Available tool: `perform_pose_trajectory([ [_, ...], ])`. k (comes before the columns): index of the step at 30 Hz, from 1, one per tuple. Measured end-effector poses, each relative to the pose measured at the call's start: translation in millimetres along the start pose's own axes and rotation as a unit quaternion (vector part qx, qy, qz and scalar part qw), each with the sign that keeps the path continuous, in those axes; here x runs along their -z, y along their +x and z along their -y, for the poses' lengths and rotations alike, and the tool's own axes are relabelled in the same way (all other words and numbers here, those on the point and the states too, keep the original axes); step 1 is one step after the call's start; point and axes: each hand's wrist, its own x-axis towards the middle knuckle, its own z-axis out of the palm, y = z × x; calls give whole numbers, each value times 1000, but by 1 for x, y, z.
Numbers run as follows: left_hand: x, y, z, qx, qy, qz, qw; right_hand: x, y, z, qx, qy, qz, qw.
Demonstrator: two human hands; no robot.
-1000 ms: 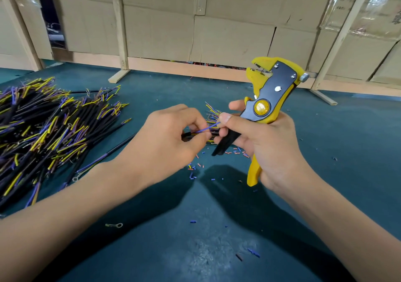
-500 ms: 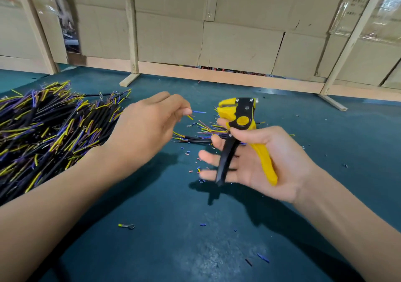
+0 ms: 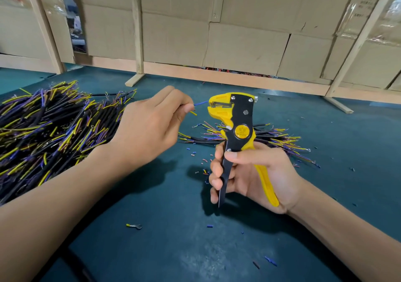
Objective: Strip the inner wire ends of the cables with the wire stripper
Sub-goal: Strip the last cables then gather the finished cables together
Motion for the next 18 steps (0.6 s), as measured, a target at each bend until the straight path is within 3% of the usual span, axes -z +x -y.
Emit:
perform_pose_trajectory([
  [18, 6, 4, 1, -40, 29, -90, 995, 3, -1, -3, 27, 8, 34, 999],
])
